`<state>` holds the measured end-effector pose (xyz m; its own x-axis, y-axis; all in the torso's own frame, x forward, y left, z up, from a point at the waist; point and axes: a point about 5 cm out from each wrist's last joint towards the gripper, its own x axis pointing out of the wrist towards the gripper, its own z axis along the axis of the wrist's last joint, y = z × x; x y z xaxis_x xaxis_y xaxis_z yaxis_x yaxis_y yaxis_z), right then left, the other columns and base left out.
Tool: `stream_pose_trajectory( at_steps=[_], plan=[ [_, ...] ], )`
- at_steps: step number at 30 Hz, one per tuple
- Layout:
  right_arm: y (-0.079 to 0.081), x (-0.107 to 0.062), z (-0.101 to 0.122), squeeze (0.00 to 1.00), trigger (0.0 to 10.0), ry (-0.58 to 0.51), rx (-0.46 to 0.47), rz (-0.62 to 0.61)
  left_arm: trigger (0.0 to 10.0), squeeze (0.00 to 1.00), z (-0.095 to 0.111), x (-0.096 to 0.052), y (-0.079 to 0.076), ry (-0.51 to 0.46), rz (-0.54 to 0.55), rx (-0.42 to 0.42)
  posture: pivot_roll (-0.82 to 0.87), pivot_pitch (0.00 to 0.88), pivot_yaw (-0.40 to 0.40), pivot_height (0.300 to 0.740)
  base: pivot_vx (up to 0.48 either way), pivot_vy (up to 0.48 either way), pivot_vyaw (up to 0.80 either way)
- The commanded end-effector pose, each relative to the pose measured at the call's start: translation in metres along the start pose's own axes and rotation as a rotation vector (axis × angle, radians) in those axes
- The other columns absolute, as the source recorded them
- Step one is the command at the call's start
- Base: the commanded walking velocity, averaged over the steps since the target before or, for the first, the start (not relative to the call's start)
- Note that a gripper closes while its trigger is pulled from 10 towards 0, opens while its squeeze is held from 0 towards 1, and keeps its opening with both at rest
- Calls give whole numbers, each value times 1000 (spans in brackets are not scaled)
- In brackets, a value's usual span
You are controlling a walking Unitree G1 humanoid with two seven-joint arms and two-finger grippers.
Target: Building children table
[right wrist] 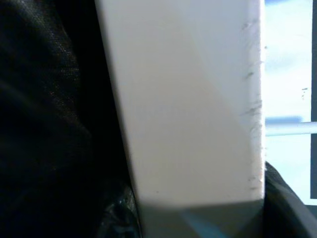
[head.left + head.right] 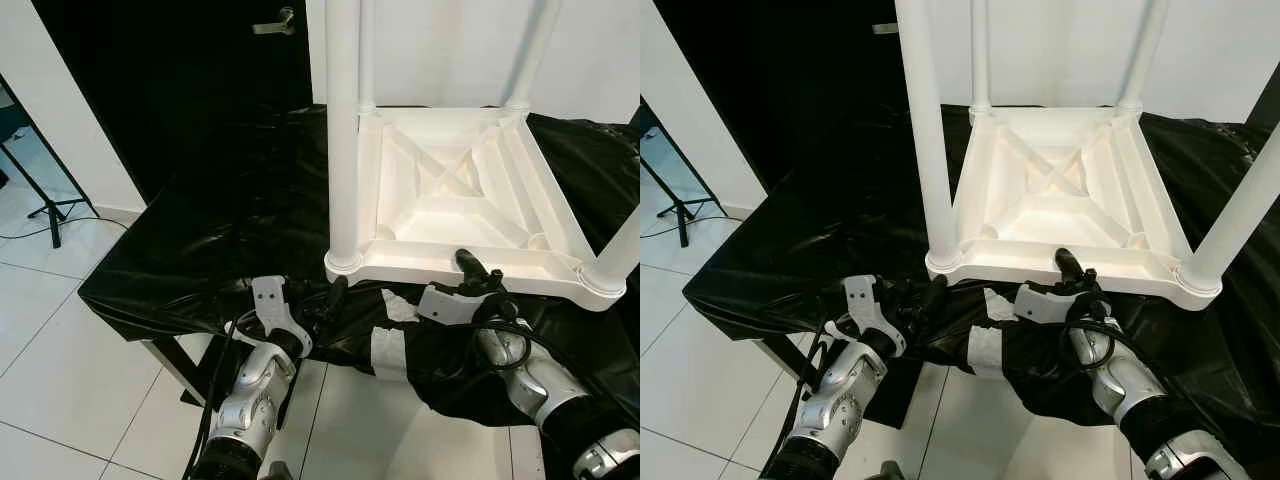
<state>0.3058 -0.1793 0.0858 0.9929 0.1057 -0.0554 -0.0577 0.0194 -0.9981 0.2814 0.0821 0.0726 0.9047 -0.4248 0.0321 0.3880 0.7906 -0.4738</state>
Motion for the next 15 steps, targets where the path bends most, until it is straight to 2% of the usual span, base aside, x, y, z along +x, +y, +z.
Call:
stream_pose_trajectory(
  at_steps=[1,3,5,6,7,8,10,15],
  plan=[
    [-33,12,-3,0,0,16,58,-193,10000,0,-14,-8,-6,60,-257,-9,56,0,58,740,0,0,0],
    [-39,15,1,0,0,2,84,-222,10000,0,-15,-8,-5,70,-250,-9,56,0,58,740,0,0,0],
    [-48,17,5,0,0,-6,155,-269,10000,0,-17,-8,-4,78,-244,-6,58,0,56,740,0,0,0],
    [-48,17,5,0,0,-6,155,-269,10000,0,-17,-8,-4,78,-244,-6,58,0,56,740,0,0,0],
    [-56,17,8,0,0,-14,209,-310,10000,0,-18,-8,-4,81,-240,-5,58,0,56,740,0,0,0],
    [-56,17,8,0,0,-14,209,-310,10000,0,-18,-8,-4,81,-240,-5,58,0,56,740,0,0,0],
    [-68,13,13,0,0,-27,277,-373,10000,0,-21,-8,-5,84,-239,-1,56,0,56,740,0,0,0],
    [-73,10,15,0,0,-28,315,-396,10000,0,-24,-9,-7,88,-243,0,53,0,57,740,0,0,0]
  ],
)
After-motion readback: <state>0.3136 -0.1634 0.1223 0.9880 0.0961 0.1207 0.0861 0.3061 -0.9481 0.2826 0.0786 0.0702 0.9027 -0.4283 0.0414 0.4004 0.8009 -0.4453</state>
